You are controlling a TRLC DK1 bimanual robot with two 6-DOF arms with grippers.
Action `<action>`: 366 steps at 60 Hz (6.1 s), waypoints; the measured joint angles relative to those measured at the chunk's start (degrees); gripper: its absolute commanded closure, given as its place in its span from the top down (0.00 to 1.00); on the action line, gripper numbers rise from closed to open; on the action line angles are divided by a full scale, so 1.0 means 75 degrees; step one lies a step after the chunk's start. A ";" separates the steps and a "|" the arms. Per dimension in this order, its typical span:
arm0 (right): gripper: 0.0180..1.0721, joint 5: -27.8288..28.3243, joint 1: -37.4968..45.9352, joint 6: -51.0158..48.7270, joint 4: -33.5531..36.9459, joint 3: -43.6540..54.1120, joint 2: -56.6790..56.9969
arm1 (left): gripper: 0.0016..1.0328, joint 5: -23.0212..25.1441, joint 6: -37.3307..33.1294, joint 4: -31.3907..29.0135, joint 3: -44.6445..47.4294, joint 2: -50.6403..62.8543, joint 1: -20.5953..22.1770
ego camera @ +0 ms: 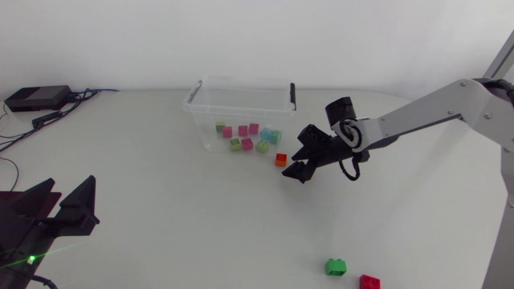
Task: Pick up the duplo bricks and place them in the container
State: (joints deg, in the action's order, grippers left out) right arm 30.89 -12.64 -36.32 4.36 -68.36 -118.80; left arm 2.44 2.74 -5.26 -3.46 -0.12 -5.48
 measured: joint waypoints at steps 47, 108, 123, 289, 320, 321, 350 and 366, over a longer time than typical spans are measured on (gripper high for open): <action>0.24 0.0315 -0.0052 -0.1428 0.0364 -0.1189 -0.0979 | 0.95 0.0000 0.0000 0.0000 0.0000 -0.0003 0.0000; 0.12 -0.0615 -0.0752 0.0831 0.0475 -0.1134 0.3095 | 0.95 0.0000 0.0000 0.0000 0.0003 0.0000 0.0000; 0.14 -0.1769 -0.1265 0.1480 0.0119 -0.2850 0.1058 | 0.95 0.0000 0.0000 0.0000 0.0003 0.0000 0.0000; 0.20 -0.3092 -0.1711 0.0769 0.1524 -0.0498 0.3582 | 0.95 0.0000 0.0000 0.0000 0.0003 0.0000 0.0000; 0.91 -0.3946 -0.1699 0.1906 0.0804 -0.4033 0.0143 | 0.95 0.0000 0.0000 0.0000 0.0003 -0.0003 0.0000; 0.91 -0.3958 -0.1699 0.1906 0.0903 -0.4054 0.0143 | 0.95 0.0000 0.0000 0.0000 0.0003 0.0000 0.0000; 0.91 -0.3946 -0.1125 0.0300 0.4028 0.0256 0.4896 | 0.95 0.0000 0.0000 0.0000 0.0003 0.0000 0.0000; 0.91 -0.4118 -0.1003 -0.0956 0.5668 0.2495 0.6175 | 0.95 0.0000 0.0000 0.0000 0.0003 0.0000 0.0000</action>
State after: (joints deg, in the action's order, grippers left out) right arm 0.01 -20.16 -43.48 46.87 -49.65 -72.49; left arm 2.44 2.74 -5.26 -3.44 -0.12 -5.48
